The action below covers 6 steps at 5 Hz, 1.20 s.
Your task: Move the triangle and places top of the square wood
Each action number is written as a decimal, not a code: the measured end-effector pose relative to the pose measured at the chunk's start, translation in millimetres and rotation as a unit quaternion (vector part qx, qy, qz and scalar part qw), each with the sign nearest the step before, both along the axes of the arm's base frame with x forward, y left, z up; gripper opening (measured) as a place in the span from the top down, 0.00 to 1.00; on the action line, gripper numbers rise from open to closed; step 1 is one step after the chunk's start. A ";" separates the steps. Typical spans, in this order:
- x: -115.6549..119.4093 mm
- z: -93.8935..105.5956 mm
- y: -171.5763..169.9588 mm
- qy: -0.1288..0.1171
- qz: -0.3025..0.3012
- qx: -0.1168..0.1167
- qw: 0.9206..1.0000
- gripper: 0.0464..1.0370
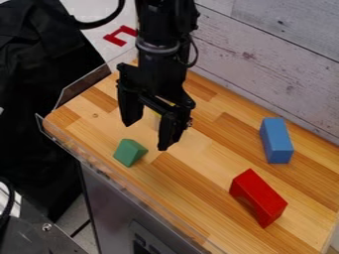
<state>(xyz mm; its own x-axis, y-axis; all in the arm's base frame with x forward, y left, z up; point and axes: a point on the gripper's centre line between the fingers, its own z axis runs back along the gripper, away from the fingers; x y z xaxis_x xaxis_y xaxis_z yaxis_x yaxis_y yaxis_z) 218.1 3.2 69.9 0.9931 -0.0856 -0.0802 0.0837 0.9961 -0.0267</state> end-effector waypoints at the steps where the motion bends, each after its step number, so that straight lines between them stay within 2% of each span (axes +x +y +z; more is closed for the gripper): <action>1: -3.5 -5.4 0.2 0.013 0.000 0.000 1.000 0.04; 2: -3.7 -13.2 9.4 0.024 -0.022 -0.001 0.999 0.04; 3: 2.2 -22.7 22.4 0.013 0.016 -0.008 1.000 0.04; 4: 7.8 -29.2 27.8 0.014 0.025 0.001 1.000 0.04; 5: 7.8 -33.6 27.7 0.021 0.028 0.003 0.999 0.04; 6: 9.3 -46.7 28.0 0.038 0.027 0.002 0.999 0.04</action>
<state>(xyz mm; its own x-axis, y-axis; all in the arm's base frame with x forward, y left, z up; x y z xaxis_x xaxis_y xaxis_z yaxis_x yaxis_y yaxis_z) 227.4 31.2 23.2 0.9872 -0.0308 -0.1567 0.0271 0.9993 -0.0262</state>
